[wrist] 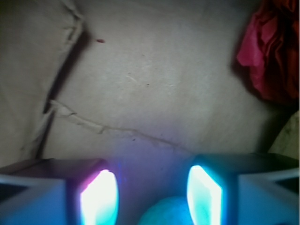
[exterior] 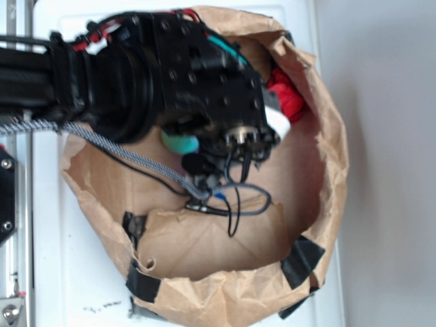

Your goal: Grab the green ball.

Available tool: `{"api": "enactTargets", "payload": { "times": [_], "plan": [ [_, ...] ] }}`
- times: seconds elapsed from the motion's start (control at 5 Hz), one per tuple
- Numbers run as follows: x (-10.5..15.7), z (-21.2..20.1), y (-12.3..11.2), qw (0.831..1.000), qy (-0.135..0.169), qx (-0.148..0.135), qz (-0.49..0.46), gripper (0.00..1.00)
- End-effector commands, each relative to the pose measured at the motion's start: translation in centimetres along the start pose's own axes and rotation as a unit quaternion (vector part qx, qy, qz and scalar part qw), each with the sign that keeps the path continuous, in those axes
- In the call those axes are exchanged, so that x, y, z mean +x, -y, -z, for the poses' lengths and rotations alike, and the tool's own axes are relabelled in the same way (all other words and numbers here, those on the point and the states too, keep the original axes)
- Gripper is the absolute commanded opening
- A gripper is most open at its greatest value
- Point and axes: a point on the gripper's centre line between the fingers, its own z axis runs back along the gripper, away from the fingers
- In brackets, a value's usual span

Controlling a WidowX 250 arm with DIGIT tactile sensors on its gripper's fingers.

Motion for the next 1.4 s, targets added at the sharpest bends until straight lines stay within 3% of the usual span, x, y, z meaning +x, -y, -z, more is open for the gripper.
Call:
{"api": "enactTargets", "payload": {
  "times": [0.0, 0.2, 0.6, 1.0, 1.2],
  "plan": [
    [-0.3, -6.1, -0.8, 0.997, 0.078, -0.026, 0.011, 1.00],
    [-1.9, -6.6, -0.9, 0.996, 0.085, -0.022, 0.023, 1.00],
    [-3.1, -4.4, -1.7, 0.998, 0.059, 0.001, 0.030, 1.00],
    [-2.2, -1.7, -1.1, 0.998, 0.041, 0.033, 0.020, 1.00],
    [-1.5, -1.0, -0.7, 0.999, 0.027, 0.034, 0.020, 1.00]
  ]
}}
